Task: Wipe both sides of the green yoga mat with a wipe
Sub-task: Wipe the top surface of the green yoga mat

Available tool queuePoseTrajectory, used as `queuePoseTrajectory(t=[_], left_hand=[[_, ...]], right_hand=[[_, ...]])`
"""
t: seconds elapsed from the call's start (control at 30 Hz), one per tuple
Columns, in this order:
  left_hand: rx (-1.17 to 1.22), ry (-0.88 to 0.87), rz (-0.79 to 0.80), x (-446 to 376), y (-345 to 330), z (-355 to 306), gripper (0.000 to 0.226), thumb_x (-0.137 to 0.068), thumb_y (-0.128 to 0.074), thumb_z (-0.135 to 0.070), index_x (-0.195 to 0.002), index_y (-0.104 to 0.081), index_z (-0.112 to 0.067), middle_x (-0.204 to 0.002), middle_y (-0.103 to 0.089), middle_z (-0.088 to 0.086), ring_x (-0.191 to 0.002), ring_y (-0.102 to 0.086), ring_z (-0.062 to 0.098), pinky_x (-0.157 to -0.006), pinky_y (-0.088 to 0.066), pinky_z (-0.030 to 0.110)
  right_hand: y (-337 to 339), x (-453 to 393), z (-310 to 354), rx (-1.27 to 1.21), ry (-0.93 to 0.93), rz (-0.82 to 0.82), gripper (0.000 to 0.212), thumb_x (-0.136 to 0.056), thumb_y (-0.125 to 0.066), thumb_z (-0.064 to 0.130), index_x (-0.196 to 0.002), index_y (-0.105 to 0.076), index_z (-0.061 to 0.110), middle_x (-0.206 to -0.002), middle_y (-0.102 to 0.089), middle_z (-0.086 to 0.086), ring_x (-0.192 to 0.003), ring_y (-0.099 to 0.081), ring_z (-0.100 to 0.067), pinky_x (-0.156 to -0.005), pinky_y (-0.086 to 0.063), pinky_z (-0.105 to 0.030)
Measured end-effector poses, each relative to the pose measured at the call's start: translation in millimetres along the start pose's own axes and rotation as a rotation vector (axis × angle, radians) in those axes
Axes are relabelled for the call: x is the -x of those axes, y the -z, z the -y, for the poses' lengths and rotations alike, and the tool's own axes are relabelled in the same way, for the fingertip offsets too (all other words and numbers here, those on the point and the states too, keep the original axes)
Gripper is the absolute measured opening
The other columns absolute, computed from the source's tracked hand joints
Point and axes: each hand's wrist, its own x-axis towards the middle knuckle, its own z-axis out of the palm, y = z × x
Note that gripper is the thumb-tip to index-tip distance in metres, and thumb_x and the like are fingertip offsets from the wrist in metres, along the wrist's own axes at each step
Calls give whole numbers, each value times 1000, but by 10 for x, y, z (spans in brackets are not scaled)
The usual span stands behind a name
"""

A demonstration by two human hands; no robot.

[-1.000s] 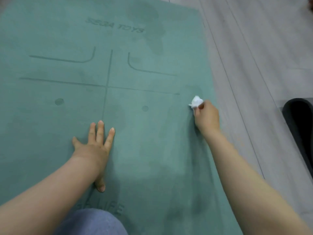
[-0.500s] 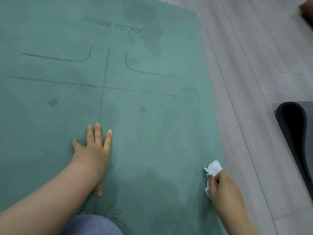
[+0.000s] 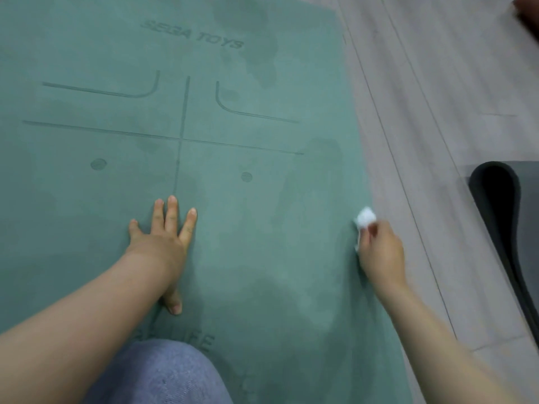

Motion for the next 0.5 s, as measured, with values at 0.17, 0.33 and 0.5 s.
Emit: queuePoseTrajectory(t=[0.17,0.33,0.5], left_hand=[[-42,19,-20,13,0,-29,170,-47,-86,-69,-128,49,-6,-143,46,30,-142,28,47,-116,-18,63],[-31,15,-26,-8,-30,-19,171,-46,-87,-68,-132,48,-9,-143,48,27,-143,30,44,-116,-18,63],[-10,-5,-54,-57,-46,7,172,-44,-88,-67,-136,47,-13,-144,49,24,-143,31,41,-116,-17,64]], right_hand=[[239,662,-306,34,-44,77,20,-96,-51,22,-81,-47,10,-75,-63,-14,-68,-57,-35,-56,-37,-35],[-108,-1202,497,-143,-97,9,34,-92,-54,31,-106,-61,1,-110,-64,-22,-101,-59,-38,-78,-45,-34],[-264,-1713,677,-65,-119,23,33,-88,-58,23,-118,-59,10,-120,-62,-15,-110,-58,-32,-87,-45,-32]])
